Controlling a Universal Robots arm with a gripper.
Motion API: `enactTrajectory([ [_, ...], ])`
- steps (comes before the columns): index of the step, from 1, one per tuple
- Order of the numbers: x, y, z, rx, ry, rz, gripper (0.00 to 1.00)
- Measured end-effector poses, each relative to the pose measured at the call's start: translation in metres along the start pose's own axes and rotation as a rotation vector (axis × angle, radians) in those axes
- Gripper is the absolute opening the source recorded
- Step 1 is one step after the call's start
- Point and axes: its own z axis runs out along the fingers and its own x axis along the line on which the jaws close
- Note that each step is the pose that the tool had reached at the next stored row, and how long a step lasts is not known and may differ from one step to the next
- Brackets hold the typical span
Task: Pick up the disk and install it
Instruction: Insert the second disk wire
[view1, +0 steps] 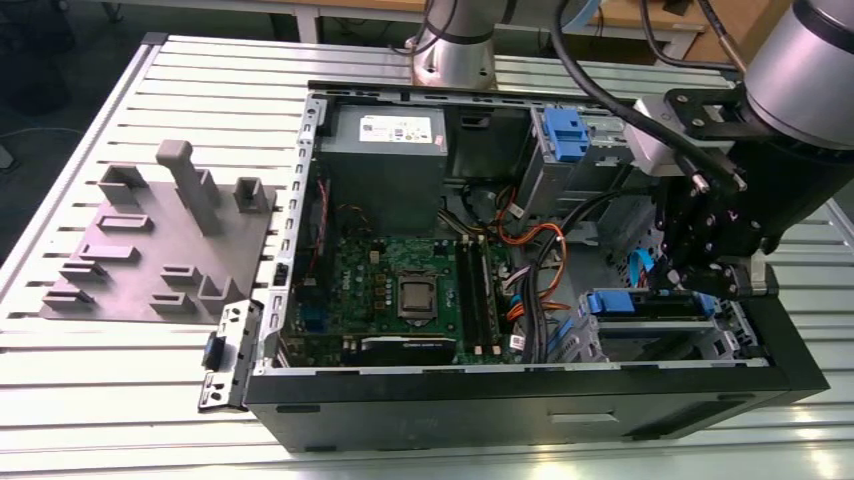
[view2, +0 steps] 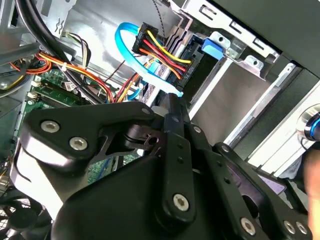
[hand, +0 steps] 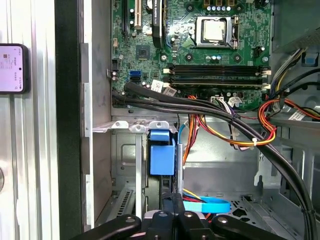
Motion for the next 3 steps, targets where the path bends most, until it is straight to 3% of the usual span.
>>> enactTrajectory([
  [3, 0.0, 0.0, -0.0001, 0.0, 0.0, 0.0, 0.11],
])
